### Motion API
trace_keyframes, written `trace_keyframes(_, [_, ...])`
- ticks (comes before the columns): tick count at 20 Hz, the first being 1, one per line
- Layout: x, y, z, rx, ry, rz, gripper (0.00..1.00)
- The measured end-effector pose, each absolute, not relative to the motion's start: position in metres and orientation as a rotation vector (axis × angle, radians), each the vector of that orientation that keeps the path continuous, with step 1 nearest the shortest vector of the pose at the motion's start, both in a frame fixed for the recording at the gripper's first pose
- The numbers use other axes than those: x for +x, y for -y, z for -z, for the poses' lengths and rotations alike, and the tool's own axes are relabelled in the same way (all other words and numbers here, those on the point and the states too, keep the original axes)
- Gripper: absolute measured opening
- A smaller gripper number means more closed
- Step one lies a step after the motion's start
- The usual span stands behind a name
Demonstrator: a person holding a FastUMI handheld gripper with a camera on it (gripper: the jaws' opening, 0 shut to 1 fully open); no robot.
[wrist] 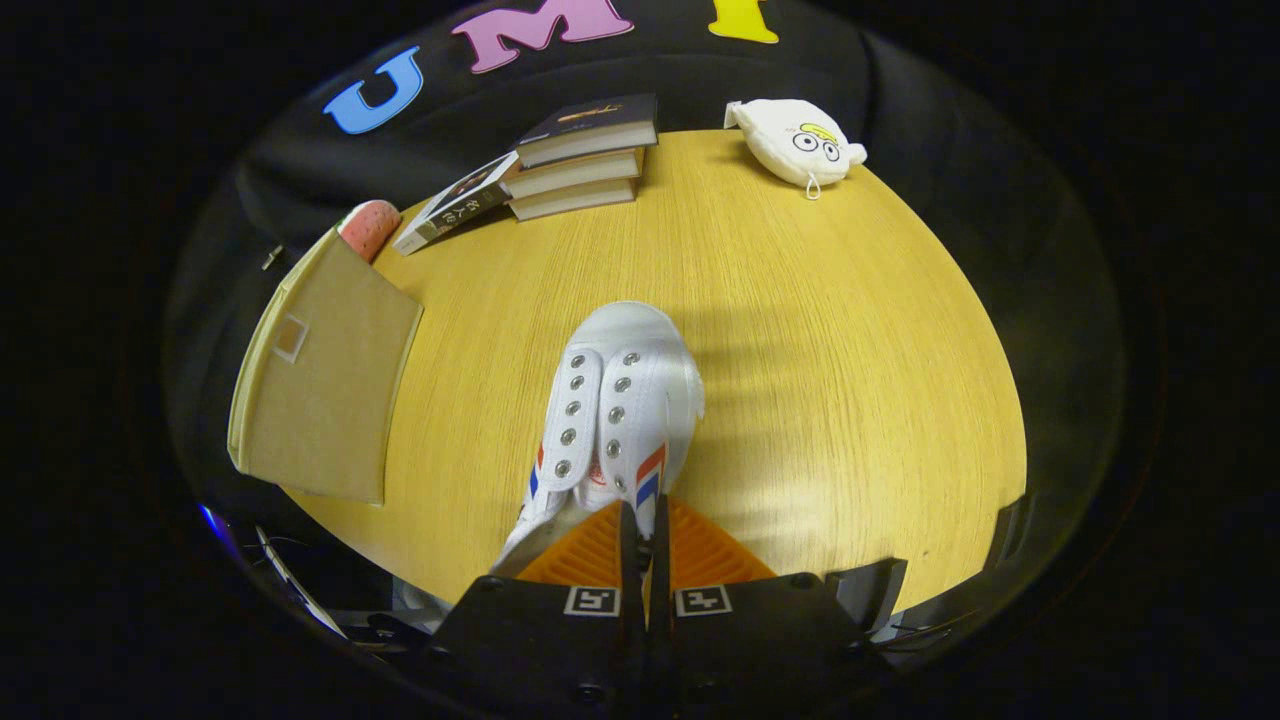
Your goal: Open the storage box then place both shoes into the box .Put the left shoe in first, then the right shoe, with the right side of both shoes facing outward in a uniform manner.
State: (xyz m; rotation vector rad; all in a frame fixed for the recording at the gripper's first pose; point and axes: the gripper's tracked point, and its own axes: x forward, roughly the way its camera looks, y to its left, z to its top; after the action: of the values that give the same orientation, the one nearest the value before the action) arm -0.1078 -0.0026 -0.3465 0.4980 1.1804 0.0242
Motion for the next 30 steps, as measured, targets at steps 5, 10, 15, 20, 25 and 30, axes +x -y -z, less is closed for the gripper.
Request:
trace_keyframes(5, [-0.076, 0.004, 0.282, 0.500, -1.067, -0.056, 0.05])
trace_keyframes(10, [-0.030, -0.042, 0.200, 0.503, -1.017, -0.162, 0.05])
trace_keyframes(15, [0.017, -0.126, 0.139, 0.569, -1.010, -0.289, 0.05])
trace_keyframes(20, [0.032, -0.212, 0.135, 0.584, -1.113, -0.363, 0.05])
trace_keyframes(25, [0.030, -0.255, 0.166, 0.534, -1.224, -0.317, 0.05])
trace_keyframes(30, [0.033, -0.263, 0.188, 0.444, -1.260, -0.250, 0.05])
